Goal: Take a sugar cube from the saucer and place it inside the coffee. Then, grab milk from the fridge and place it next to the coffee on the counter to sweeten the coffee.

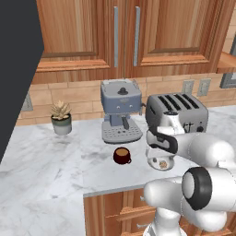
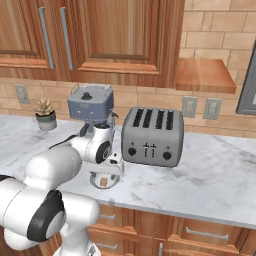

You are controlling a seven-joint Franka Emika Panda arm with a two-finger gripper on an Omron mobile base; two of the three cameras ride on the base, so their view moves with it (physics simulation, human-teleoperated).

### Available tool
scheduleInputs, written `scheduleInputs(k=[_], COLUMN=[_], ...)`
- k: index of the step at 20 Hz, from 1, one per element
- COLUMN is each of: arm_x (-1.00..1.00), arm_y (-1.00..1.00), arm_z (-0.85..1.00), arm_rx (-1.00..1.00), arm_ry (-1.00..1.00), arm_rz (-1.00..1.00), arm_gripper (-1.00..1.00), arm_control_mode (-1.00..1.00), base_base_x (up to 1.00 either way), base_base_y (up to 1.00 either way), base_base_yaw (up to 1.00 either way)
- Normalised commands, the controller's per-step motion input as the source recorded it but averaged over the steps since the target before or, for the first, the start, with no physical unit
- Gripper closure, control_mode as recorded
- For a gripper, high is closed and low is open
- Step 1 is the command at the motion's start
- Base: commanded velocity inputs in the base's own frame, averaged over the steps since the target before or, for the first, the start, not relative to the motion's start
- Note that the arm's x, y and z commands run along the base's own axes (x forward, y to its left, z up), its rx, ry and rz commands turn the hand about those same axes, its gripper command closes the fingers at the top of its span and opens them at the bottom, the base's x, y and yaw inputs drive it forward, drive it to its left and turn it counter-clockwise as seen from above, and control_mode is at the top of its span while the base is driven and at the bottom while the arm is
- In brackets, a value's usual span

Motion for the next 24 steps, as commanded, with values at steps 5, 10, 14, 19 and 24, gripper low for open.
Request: scheduleInputs(k=[5,10,14,19,24], arm_x=[-0.29,0.00,0.20,0.00,-0.15], arm_y=[0.02,0.05,0.04,0.00,0.01], arm_z=[-0.04,-0.19,-0.19,-0.16,-0.24], arm_rx=[-0.01,-0.04,-0.04,-0.01,-0.02], arm_ry=[-0.01,0.00,0.02,0.00,0.00], arm_rz=[-0.04,-0.04,-0.01,0.00,0.00], arm_gripper=[-1.00,-1.00,-1.00,-1.00,1.00], arm_control_mode=[-1.00,-1.00,-1.00,-1.00,-1.00], base_base_x=[0.00,0.00,0.00,0.00,0.00], base_base_y=[0.00,0.00,0.00,0.00,0.00], base_base_yaw=[0.00,0.00,0.00,0.00,0.00])
